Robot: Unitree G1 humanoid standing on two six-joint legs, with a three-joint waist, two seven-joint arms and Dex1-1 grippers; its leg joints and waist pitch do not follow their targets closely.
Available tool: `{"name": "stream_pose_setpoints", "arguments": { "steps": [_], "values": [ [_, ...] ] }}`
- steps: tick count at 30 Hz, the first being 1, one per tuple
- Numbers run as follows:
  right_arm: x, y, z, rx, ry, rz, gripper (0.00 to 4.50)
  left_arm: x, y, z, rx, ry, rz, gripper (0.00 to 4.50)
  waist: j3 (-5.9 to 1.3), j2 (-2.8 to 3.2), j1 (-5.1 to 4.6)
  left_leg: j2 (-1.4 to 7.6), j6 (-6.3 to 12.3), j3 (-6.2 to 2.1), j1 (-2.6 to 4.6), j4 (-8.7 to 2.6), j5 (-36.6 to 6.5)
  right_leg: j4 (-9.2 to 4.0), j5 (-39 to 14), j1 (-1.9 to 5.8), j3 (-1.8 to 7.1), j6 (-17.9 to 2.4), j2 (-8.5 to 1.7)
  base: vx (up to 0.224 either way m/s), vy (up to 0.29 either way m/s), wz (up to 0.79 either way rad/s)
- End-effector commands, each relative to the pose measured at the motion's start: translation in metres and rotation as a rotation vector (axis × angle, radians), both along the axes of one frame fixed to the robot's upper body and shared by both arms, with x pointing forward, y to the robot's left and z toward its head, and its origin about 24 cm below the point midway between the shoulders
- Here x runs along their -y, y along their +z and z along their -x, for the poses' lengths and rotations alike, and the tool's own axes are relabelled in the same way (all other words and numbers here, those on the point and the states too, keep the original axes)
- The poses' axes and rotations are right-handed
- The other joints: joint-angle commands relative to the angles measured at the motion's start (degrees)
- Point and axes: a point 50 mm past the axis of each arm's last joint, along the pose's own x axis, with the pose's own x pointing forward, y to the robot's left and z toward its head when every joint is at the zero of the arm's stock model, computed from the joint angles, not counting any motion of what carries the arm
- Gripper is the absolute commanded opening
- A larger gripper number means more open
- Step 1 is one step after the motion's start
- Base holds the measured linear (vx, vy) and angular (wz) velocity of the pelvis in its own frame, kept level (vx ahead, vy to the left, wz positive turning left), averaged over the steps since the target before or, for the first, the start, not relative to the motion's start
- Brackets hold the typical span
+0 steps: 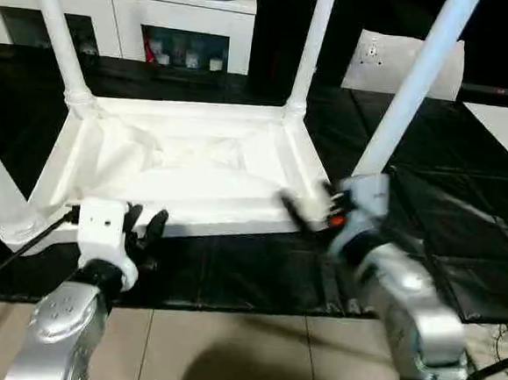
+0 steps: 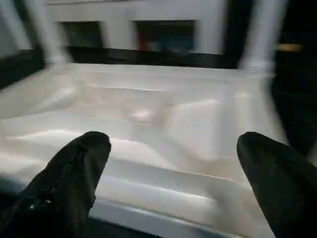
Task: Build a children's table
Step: Rotate leg to tighten
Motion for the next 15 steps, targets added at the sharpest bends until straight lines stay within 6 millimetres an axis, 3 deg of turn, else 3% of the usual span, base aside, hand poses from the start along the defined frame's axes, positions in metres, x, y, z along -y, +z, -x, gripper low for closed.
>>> {"name": "stream_pose_setpoints", "arguments": {
  "steps": [1,3,4,6,8,11,13,15],
  "values": [
    [0.018,0.002,-0.008,0.011,-0.093,0.033,4.50,-0.002,0.000,0.005,-0.009,-0.017,-0.013,2.21,-2.37,0.48,-0.32,2.85,-3.56,-1.19,0.30,-6.28,-25.30,-5.35,-27.96,0.59,2.64,-2.94,-3.56,0.000,0.000,0.00],
    [0.025,0.002,-0.011,0.011,-0.113,0.044,4.50,-0.006,-0.002,0.008,-0.021,0.000,-0.023,2.21,-2.46,0.47,-0.29,2.80,-3.04,-1.02,0.00,-6.26,-23.82,-5.29,-27.17,0.73,2.74,-2.97,-3.48,0.000,0.000,0.00],
    [0.033,0.003,-0.015,0.012,-0.135,0.057,4.50,-0.011,-0.004,0.011,-0.032,0.020,-0.041,2.21,-2.49,0.56,0.03,3.02,-2.59,-0.58,0.36,-6.12,-22.10,-5.16,-24.68,0.19,2.97,-4.22,-3.19,0.000,0.000,0.00],
    [0.043,0.004,-0.020,0.018,-0.161,0.072,4.50,-0.014,-0.007,0.014,-0.039,0.009,-0.045,2.21,-2.49,0.52,-0.04,3.06,-2.61,-0.61,0.13,-6.22,-22.00,-4.94,-24.23,0.41,2.85,-4.56,-3.07,0.000,0.000,0.00],
    [0.057,0.008,-0.027,0.032,-0.202,0.100,4.50,-0.015,-0.011,0.017,-0.040,-0.059,-0.032,2.21,-2.58,0.53,0.28,3.01,-2.36,-0.34,0.42,-6.03,-21.72,-4.96,-23.49,0.04,2.95,-5.30,-3.06,0.000,0.000,0.00],
    [0.070,0.011,-0.034,0.041,-0.234,0.121,4.50,-0.016,-0.011,0.025,-0.034,-0.232,0.022,2.21,-2.83,0.47,0.67,3.14,-2.07,-0.04,0.01,-6.19,-18.78,-4.41,-19.90,0.43,3.02,-6.36,-3.01,0.000,0.000,0.00],
    [0.072,0.011,-0.036,0.045,-0.229,0.131,4.50,-0.020,-0.012,0.032,-0.046,-0.302,0.019,2.21,-2.94,0.58,0.78,3.30,-1.69,0.43,-0.07,-6.28,-16.20,-3.74,-14.97,0.62,3.01,-7.44,-2.73,0.000,0.000,0.00],
    [0.071,0.011,-0.036,0.043,-0.202,0.142,4.50,-0.026,-0.010,0.038,-0.045,-0.339,0.012,2.21,-3.01,0.59,0.75,3.32,-1.60,0.60,0.00,-6.21,-15.51,-3.56,-13.60,0.69,3.10,-7.86,-2.70,0.027,0.000,-0.02]
  ]
}}
